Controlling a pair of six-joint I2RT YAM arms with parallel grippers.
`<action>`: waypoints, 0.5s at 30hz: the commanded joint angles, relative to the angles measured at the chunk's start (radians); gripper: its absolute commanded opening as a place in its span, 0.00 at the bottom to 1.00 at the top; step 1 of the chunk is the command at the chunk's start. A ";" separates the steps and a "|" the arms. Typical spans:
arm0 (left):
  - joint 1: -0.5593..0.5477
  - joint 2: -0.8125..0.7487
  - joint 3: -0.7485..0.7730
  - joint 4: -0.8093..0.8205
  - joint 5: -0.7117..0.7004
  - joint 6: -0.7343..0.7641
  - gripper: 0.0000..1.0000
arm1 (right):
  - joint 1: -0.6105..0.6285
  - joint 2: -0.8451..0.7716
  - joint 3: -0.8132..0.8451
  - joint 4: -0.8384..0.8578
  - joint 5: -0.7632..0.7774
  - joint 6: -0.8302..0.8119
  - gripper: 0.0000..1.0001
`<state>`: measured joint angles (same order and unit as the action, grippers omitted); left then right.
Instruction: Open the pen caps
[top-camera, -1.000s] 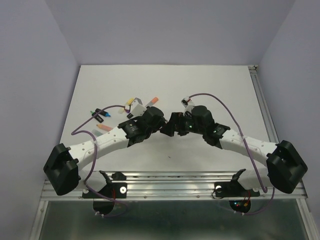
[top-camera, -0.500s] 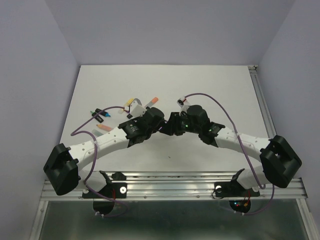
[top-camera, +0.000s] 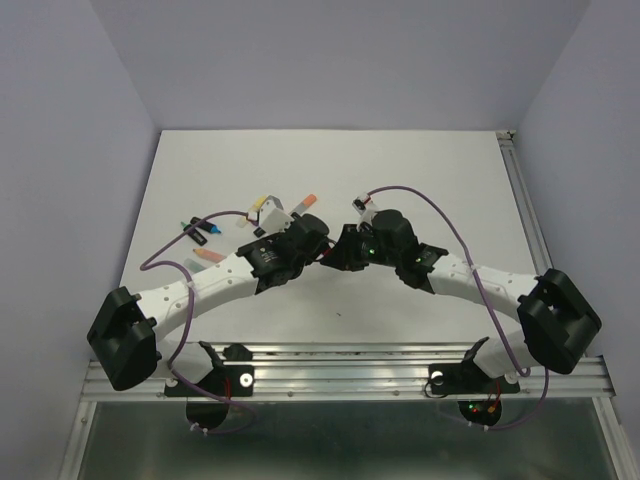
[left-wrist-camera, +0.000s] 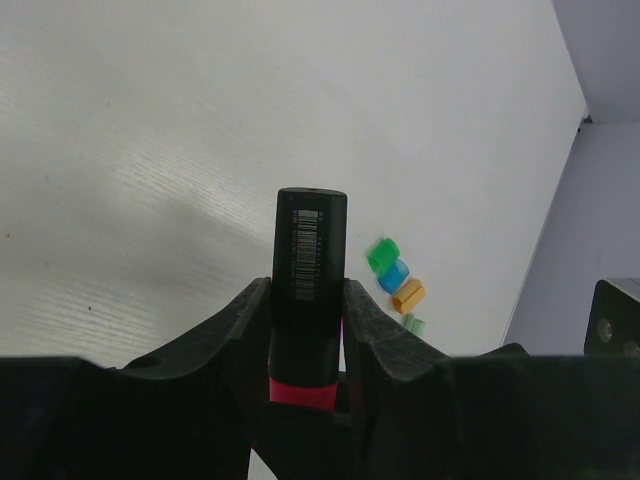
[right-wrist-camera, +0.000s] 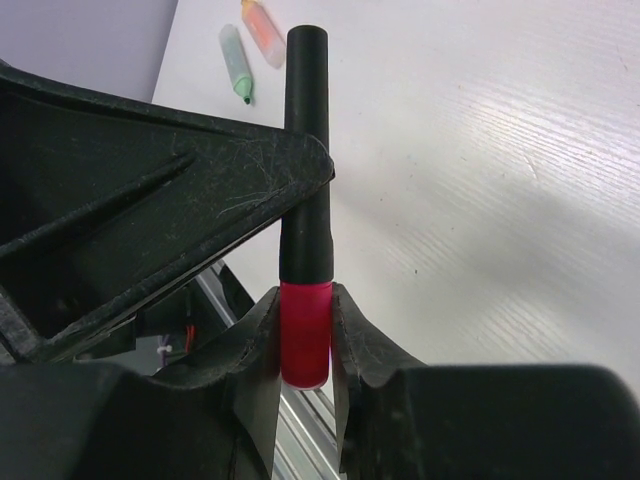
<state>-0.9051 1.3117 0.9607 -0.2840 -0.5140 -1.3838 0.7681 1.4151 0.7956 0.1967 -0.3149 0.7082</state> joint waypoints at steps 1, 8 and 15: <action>-0.014 0.003 0.046 0.009 -0.035 0.014 0.00 | 0.014 -0.004 0.041 0.087 -0.013 -0.007 0.01; -0.005 0.024 0.036 0.107 -0.158 0.109 0.00 | 0.022 -0.044 -0.015 0.122 -0.117 0.034 0.01; 0.119 0.110 0.105 0.146 -0.221 0.158 0.00 | 0.085 -0.091 -0.119 0.265 -0.280 0.171 0.01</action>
<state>-0.9031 1.3640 0.9905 -0.2379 -0.5606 -1.2728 0.7609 1.4059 0.7269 0.3275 -0.3161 0.8009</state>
